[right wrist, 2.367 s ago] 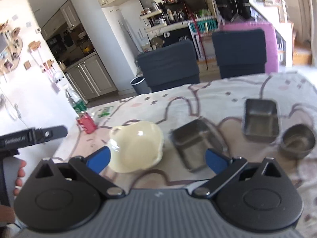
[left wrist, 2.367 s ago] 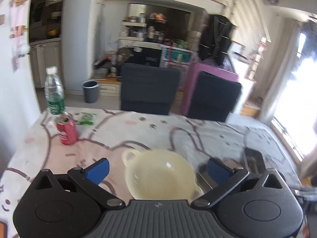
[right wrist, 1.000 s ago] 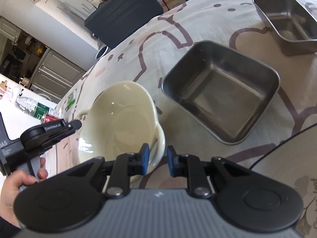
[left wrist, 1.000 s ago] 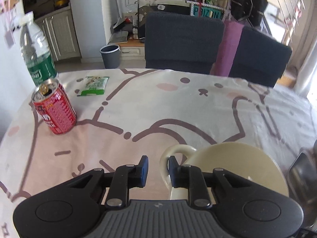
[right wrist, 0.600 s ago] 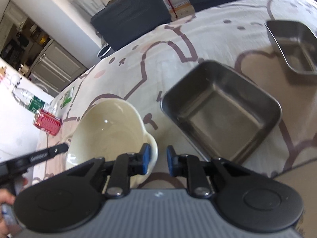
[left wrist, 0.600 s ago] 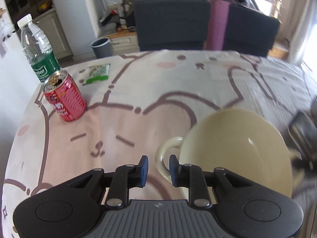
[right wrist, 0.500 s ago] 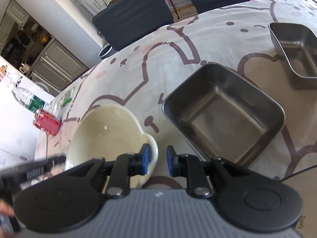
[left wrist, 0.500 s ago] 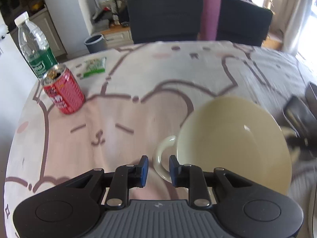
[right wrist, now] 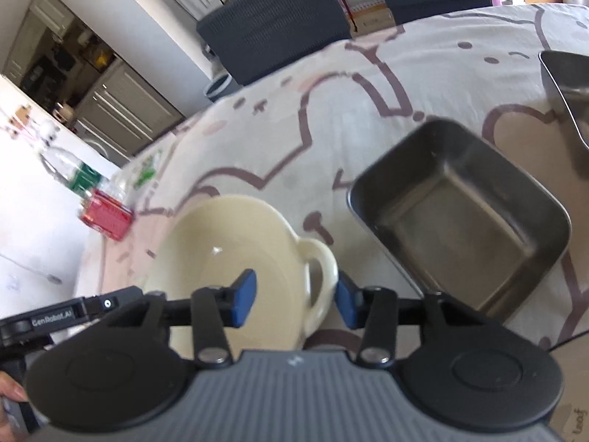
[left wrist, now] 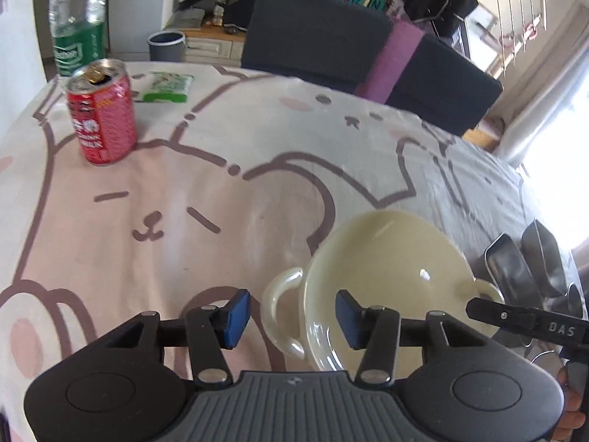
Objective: Organize plates and bowls
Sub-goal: 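Lift the cream bowl with both grippers and carry it over the white plate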
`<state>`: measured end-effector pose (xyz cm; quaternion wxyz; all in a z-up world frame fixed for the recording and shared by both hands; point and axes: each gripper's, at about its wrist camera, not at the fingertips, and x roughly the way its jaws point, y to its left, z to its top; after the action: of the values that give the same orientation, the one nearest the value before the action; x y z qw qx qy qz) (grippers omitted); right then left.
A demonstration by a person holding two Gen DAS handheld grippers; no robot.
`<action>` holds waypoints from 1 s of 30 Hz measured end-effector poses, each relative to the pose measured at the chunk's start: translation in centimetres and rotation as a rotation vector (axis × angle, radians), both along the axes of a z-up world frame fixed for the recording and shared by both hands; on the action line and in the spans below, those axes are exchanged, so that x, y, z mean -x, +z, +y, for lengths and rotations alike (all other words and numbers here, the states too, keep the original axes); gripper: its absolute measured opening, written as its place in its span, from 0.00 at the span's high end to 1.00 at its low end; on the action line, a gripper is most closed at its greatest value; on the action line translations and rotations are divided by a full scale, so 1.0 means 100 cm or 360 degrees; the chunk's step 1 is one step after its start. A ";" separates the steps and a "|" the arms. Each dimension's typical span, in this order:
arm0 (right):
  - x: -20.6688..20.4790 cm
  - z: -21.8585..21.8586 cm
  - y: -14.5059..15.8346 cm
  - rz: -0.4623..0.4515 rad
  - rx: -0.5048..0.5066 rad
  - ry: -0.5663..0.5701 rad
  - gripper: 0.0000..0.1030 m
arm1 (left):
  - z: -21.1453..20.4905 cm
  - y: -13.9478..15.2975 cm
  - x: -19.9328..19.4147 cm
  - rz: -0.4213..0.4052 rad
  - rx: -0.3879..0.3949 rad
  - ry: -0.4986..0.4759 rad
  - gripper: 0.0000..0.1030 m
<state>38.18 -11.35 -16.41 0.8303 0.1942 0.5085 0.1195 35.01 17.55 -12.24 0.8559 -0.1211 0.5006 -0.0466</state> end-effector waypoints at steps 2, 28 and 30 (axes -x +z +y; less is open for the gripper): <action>0.000 0.004 -0.002 -0.0002 0.0072 0.0020 0.64 | -0.003 -0.006 -0.003 0.0034 -0.0028 -0.0025 0.56; 0.013 -0.028 0.035 -0.0163 0.0136 0.0132 0.76 | -0.030 0.037 0.034 -0.0156 0.0140 0.0067 0.73; 0.023 -0.040 0.050 -0.0214 0.0104 0.0129 0.77 | -0.041 0.053 0.045 -0.0196 0.0144 0.0071 0.73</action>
<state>35.90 -15.38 -11.37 0.8629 0.1377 0.4627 0.1492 30.54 13.45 -6.90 0.8796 -0.1675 0.4416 -0.0574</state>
